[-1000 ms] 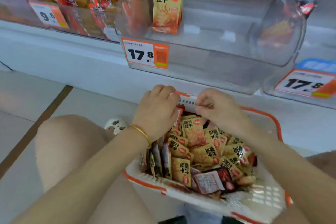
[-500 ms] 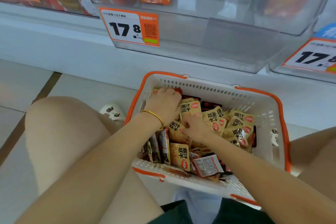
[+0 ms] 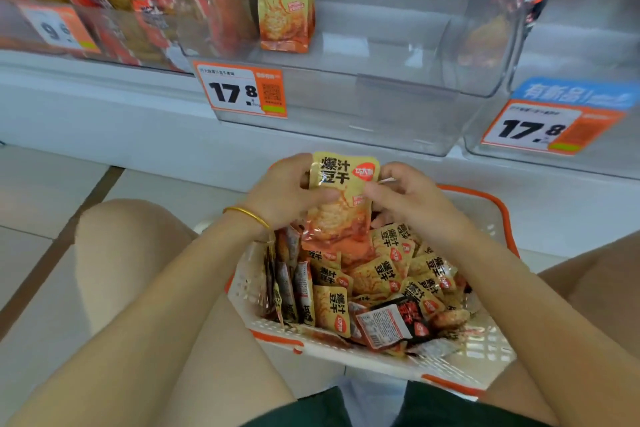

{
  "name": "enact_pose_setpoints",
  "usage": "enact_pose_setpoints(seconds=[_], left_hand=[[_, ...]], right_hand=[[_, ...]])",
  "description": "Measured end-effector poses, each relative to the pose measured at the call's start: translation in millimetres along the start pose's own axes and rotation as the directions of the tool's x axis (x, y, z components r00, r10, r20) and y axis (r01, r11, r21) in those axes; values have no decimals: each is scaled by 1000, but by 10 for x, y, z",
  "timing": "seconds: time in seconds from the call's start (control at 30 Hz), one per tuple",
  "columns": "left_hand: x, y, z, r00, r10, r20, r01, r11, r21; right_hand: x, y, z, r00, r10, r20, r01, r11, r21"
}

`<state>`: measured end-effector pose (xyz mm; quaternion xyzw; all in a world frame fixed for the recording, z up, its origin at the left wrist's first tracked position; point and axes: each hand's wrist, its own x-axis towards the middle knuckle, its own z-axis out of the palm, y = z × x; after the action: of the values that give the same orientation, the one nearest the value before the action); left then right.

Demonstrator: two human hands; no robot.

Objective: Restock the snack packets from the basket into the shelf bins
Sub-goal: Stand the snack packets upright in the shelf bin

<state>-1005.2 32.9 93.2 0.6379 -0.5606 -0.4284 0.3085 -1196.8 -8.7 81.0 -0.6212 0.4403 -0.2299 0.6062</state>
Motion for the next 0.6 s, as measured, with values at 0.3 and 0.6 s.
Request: enact_pose_setpoints(seconds=[0.3, 0.6], left_hand=[[-155, 938, -730, 955, 157, -252, -198, 969, -147], [637, 777, -1371, 800, 467, -376, -2, 629, 778]], right_hand=[[-26, -1175, 68, 972, -199, 125, 161, 952, 261], [1363, -1806, -53, 981, -87, -172, 71, 993, -99]])
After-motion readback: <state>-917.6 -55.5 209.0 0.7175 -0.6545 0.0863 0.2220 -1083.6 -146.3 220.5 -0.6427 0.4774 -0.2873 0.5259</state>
